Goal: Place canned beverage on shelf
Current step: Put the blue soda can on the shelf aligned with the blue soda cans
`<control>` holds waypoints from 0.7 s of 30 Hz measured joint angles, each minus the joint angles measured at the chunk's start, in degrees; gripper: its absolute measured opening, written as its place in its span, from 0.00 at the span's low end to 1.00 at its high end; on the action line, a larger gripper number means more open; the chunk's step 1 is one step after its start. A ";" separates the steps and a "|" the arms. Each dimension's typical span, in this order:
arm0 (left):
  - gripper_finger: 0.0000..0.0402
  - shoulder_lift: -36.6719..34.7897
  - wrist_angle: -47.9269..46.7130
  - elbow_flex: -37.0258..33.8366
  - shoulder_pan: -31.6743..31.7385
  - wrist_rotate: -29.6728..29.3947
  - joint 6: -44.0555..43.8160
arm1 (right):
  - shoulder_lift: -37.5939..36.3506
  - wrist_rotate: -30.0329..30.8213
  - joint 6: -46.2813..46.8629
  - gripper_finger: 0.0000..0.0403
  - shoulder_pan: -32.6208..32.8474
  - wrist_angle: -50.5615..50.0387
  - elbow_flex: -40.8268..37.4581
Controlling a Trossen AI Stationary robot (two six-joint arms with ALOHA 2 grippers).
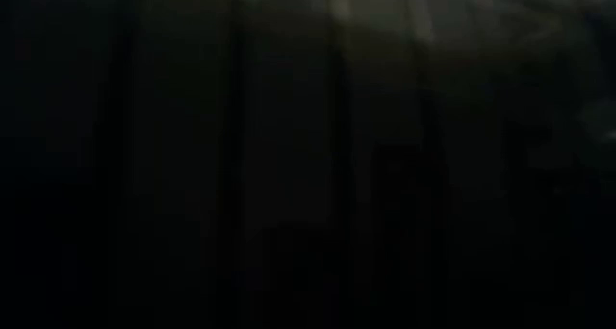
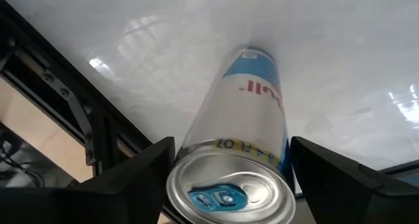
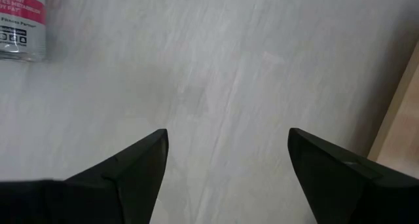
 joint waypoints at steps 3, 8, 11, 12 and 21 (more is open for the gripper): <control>0.73 0.01 0.60 0.00 -0.04 0.01 -0.08 | 0.00 0.00 0.00 0.76 0.02 0.00 0.00; 0.73 -0.01 0.93 0.00 -0.04 -0.01 -0.10 | 0.00 0.00 0.00 0.76 0.00 0.00 0.00; 0.73 0.01 0.92 0.00 -0.04 0.01 -0.48 | 0.00 0.00 0.00 0.76 0.00 0.00 0.00; 0.73 0.01 0.93 0.00 -0.04 0.03 -1.16 | 0.00 0.00 0.00 0.76 0.00 0.00 0.00; 0.63 -0.01 0.91 0.00 -0.15 0.20 -2.98 | 0.00 -0.01 1.50 0.76 0.01 -0.18 0.00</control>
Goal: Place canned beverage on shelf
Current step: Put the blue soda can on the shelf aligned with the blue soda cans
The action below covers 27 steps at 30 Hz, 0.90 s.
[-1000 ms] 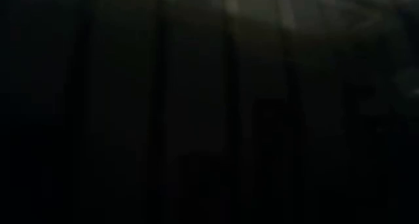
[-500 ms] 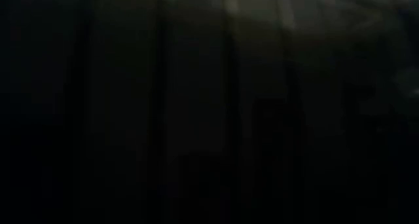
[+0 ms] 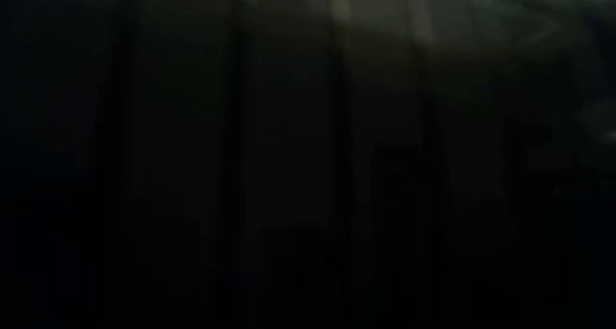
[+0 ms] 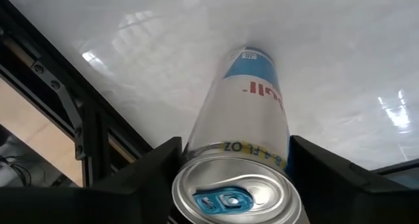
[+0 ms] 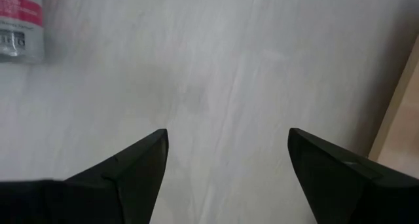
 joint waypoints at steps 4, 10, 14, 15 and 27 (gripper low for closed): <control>0.55 -0.02 0.02 0.04 0.02 0.08 0.02 | -0.84 0.03 0.34 0.76 0.08 -1.50 0.00; 0.54 0.00 0.66 0.31 1.49 0.14 3.97 | -4.90 2.05 1.91 0.76 1.26 -4.86 -0.02; 0.54 0.07 1.52 2.14 4.84 -1.68 10.45 | -8.15 3.56 2.31 0.76 2.41 -6.41 -0.02; 0.54 0.07 1.50 2.70 5.81 -2.54 12.35 | -8.93 3.61 2.67 0.76 2.61 -6.60 -0.02; 0.54 0.19 1.58 10.09 23.09 -10.66 41.38 | -21.73 8.42 9.64 0.76 4.47 -3.18 -15.91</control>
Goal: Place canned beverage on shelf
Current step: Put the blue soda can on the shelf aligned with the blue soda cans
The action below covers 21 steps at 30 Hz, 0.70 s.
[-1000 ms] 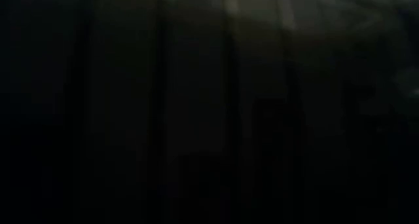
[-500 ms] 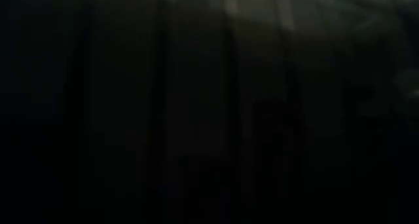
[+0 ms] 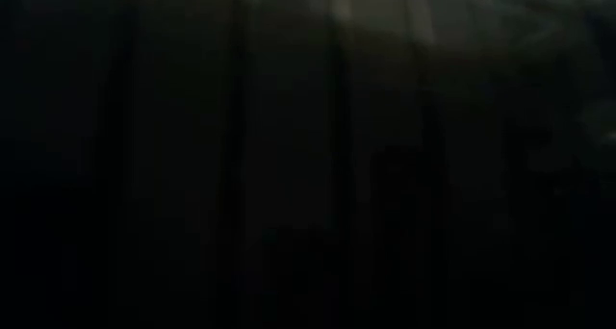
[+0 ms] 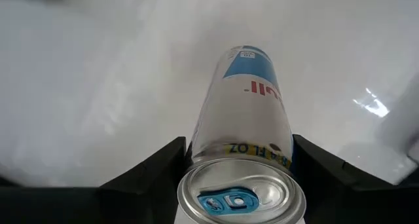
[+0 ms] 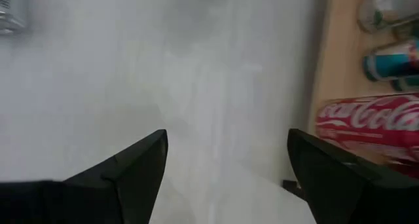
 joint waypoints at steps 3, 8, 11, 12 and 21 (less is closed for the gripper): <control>0.54 1.24 0.33 2.81 4.83 -1.73 7.60 | -3.58 -0.93 -0.12 0.76 0.00 4.87 -4.63; 0.54 7.73 0.29 11.89 10.52 -2.32 18.94 | -6.15 -1.95 -0.13 0.76 -0.46 8.36 -7.92; 0.54 13.05 -0.45 19.05 12.02 -2.94 25.66 | -6.25 -1.98 -0.12 0.76 -0.46 8.63 -7.94; 0.54 14.88 -0.95 21.38 12.32 -3.36 27.53 | -6.25 -2.27 -0.12 0.76 -0.45 8.79 -7.94; 0.54 27.01 -4.54 34.53 13.08 -3.36 38.58 | -6.23 -5.41 -0.15 0.76 -0.35 11.30 -7.94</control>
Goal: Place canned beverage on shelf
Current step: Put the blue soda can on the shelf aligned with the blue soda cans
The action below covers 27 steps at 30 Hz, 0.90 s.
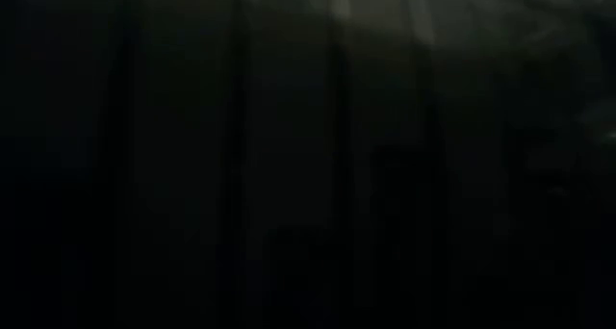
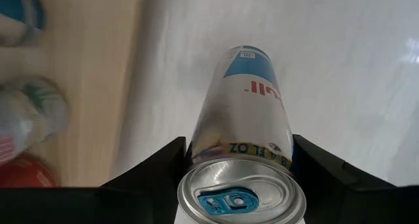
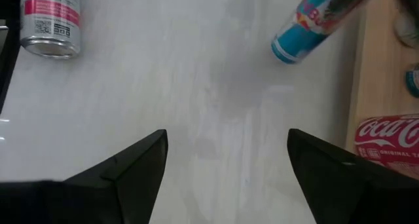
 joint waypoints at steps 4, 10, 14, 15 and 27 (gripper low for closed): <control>0.54 1.66 -4.44 0.26 -0.02 -0.98 2.17 | 0.07 0.00 -0.01 0.76 0.00 0.20 0.00; 0.56 2.24 -8.76 0.13 0.00 -4.38 2.61 | 0.07 0.00 -0.01 0.76 0.00 1.61 0.00; 0.57 2.24 -8.65 0.04 -0.15 -3.98 2.61 | 0.07 0.00 -0.01 0.76 0.00 2.27 0.00; 0.57 2.24 -8.72 0.04 -0.17 -4.08 2.59 | 0.07 0.00 -0.01 0.76 0.00 2.56 0.00; 0.58 2.24 -7.42 -0.02 -0.19 -4.37 2.45 | 0.07 -0.02 -0.04 0.76 0.00 2.82 0.00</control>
